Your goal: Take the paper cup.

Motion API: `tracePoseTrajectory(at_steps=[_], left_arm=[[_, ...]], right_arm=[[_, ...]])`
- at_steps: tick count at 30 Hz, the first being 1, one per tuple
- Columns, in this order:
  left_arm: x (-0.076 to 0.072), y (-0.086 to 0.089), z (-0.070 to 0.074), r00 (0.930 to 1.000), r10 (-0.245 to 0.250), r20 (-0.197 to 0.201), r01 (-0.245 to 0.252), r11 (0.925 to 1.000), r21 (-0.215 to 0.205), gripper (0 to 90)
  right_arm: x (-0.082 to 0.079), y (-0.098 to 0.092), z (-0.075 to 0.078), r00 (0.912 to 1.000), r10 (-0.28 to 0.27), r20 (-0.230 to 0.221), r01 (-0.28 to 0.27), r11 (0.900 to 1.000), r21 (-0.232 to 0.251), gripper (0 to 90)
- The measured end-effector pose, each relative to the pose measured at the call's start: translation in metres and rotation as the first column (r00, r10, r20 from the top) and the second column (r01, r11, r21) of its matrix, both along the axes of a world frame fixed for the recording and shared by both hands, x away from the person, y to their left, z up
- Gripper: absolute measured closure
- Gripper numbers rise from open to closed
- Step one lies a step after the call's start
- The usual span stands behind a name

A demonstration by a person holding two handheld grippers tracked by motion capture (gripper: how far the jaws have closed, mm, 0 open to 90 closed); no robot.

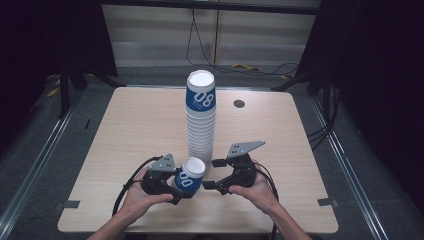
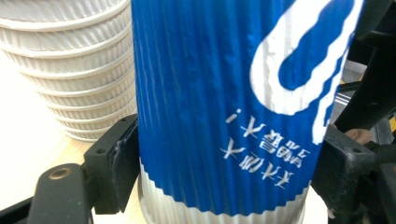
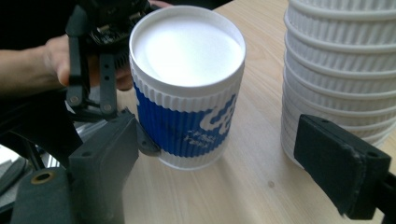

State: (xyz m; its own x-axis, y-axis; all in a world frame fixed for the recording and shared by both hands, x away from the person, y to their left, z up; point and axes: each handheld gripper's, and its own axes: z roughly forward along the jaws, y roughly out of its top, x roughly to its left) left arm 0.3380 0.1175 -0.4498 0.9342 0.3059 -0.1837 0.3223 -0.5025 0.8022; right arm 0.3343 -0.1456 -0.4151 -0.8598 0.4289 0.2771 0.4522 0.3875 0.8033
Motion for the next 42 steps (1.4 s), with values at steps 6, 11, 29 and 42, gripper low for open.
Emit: tracePoseTrajectory(at_steps=[6,11,29,42], left_arm=[[0.001,-0.002,0.000,0.9996,-0.020,-0.018,0.020,0.9994,0.026,20.8],[0.002,-0.002,0.004,0.9991,-0.042,-0.002,0.042,0.9974,0.058,20.8],[0.002,-0.006,0.002,0.9986,-0.050,0.014,0.047,0.9818,0.184,20.9],[-0.006,-0.016,0.001,0.9940,-0.103,0.038,0.089,0.9579,0.273,20.9]], right_arm=[[0.000,0.002,-0.002,0.9998,0.011,-0.015,-0.011,0.999,-0.032,14.8],[-0.001,0.003,-0.002,0.9993,0.031,-0.022,-0.032,0.998,-0.054,18.6],[-0.002,0.007,-0.003,0.9949,0.099,-0.022,-0.101,0.986,-0.130,16.9],[-0.006,0.018,-0.005,0.9850,0.173,-0.002,-0.167,0.951,-0.261,17.5]])
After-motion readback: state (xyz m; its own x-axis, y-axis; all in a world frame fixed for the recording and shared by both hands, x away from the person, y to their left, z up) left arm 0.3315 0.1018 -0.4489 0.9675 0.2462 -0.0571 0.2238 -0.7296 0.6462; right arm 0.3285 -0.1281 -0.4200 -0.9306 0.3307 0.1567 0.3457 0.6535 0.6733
